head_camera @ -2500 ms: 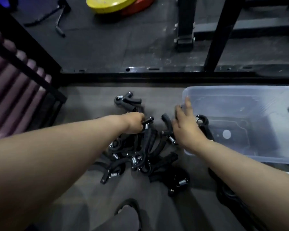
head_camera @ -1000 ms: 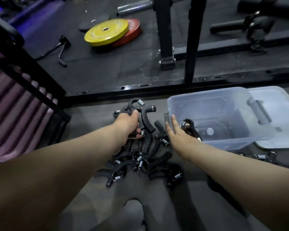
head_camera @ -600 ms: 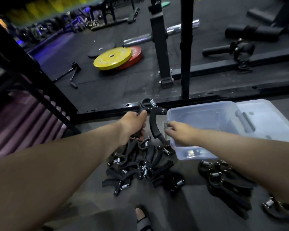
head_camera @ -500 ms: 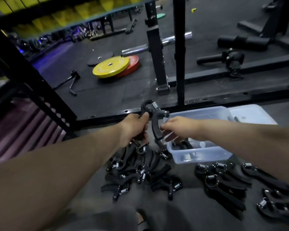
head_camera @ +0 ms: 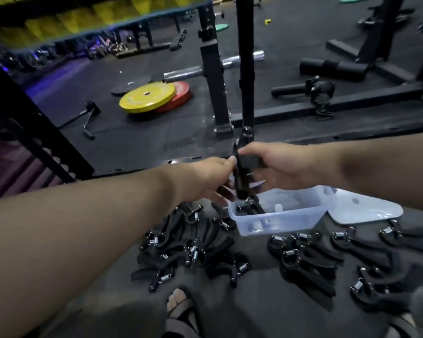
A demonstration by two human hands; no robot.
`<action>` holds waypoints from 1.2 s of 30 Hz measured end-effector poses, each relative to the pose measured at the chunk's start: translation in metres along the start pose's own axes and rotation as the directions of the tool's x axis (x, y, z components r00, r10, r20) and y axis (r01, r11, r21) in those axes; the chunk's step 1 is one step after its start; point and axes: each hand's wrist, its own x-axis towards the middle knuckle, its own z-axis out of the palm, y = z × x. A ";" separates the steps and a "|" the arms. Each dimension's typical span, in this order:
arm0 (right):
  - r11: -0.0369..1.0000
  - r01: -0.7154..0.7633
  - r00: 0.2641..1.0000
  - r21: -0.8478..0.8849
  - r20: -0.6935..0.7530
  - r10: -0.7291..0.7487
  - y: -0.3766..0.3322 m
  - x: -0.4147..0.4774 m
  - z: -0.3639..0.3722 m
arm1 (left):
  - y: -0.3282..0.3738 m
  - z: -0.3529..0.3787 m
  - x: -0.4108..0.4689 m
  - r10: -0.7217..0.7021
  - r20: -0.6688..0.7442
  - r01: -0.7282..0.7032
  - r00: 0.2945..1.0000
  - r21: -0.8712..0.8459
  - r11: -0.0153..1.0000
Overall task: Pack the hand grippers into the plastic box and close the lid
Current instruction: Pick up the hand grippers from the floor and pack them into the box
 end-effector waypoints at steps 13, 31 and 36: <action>0.660 -0.569 0.815 -0.490 -0.441 0.375 0.098 0.119 -0.144 | -0.099 0.022 0.176 0.351 -0.008 -0.200 0.936 0.810 0.551; 0.475 -0.587 0.809 -0.655 -0.461 0.363 0.188 0.172 -0.187 | -0.146 0.031 0.206 0.468 -0.106 -0.267 0.877 0.703 0.659; 0.437 -0.585 0.786 -0.684 -0.610 0.097 0.169 0.163 -0.193 | -0.144 0.032 0.204 0.454 -0.104 -0.258 0.885 0.702 0.664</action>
